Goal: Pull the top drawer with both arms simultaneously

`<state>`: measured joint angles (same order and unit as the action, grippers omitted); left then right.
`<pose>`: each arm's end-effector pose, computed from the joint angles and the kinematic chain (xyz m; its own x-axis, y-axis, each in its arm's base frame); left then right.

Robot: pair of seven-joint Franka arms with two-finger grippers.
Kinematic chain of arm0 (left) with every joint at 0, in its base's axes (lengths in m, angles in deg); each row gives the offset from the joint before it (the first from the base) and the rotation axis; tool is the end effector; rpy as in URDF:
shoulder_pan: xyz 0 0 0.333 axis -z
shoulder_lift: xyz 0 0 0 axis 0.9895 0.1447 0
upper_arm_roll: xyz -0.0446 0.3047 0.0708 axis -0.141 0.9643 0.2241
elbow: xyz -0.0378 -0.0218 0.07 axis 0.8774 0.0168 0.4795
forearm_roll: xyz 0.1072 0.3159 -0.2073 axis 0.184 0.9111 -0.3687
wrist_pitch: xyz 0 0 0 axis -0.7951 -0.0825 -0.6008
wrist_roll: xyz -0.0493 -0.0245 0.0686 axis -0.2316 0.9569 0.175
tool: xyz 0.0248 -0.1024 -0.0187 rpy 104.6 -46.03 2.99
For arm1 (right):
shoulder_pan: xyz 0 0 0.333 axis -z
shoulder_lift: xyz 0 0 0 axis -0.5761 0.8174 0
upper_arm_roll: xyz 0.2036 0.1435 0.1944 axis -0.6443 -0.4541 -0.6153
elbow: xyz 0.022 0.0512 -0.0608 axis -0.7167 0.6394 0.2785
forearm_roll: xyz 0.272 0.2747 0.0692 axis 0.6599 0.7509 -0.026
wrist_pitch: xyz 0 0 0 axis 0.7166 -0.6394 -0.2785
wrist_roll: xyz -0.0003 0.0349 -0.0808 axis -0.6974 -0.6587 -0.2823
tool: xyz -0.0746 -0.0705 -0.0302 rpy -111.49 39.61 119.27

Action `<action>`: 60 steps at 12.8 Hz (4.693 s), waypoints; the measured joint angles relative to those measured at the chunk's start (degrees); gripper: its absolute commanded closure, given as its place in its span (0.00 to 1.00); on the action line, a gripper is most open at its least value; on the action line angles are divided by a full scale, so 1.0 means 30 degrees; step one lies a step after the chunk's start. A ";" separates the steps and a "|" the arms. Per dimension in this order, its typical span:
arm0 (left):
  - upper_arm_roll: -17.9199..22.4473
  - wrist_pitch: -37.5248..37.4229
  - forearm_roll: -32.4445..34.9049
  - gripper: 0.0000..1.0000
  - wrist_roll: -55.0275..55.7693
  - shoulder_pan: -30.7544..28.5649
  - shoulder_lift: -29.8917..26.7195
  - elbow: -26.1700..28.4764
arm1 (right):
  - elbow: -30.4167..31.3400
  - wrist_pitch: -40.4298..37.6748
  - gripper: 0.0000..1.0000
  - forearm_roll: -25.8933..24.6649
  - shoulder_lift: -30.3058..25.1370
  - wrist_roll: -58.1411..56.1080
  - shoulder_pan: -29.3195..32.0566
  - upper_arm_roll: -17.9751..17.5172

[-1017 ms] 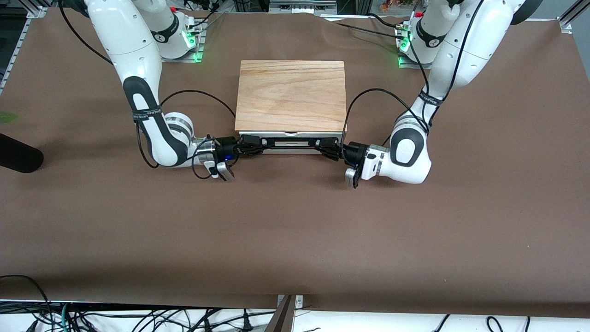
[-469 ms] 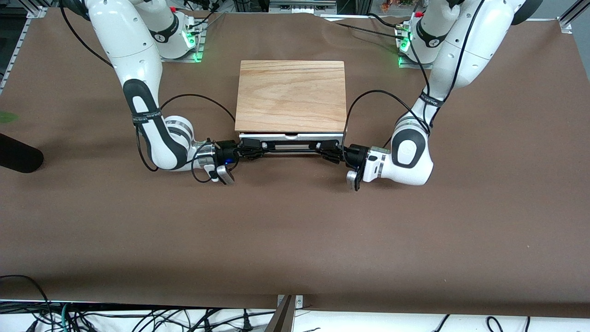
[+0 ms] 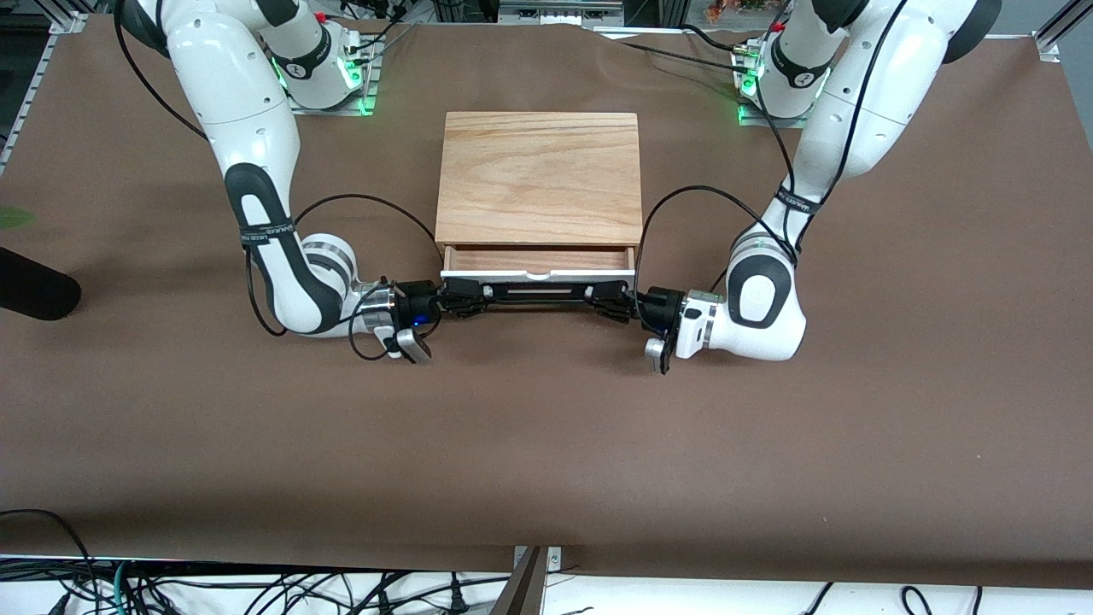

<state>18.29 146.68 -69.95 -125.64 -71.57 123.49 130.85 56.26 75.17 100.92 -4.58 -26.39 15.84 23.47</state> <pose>0.6112 -0.2997 0.1868 0.9696 -0.2446 -0.0071 -0.0412 -0.1917 0.9806 0.5885 0.2821 0.1482 0.9930 0.1092 0.0441 0.0418 0.0234 -0.9989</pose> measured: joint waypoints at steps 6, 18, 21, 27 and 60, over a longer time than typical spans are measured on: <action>0.0103 0.0322 0.0001 1.00 0.1090 -0.0005 0.1443 -0.2651 | -0.2869 0.0437 0.95 -0.0027 0.1410 0.1199 0.0252 0.0112; 0.0086 0.1569 -0.0010 0.47 0.2753 0.0169 0.3071 -0.5693 | -0.6437 0.1377 0.95 -0.0061 0.3256 0.2806 0.0654 0.0091; 0.0100 0.1893 -0.0015 0.00 0.2823 0.0150 0.3202 -0.5725 | -0.6931 0.1543 0.93 -0.0066 0.3549 0.3027 0.0654 0.0076; -0.0018 0.0396 -0.0014 0.00 0.2838 0.0144 0.3240 -0.5668 | -0.8079 0.3878 0.00 0.0061 0.4275 0.2662 0.1509 0.0486; 0.0596 -0.7504 2.6358 0.00 1.1483 -0.2743 -0.7487 -0.7026 | -1.1787 0.6701 0.00 -2.1716 0.2272 1.7937 -0.3025 0.9146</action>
<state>20.08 124.17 9.12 -91.19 -79.80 101.03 109.78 20.89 95.27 35.77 2.24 27.42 6.76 50.91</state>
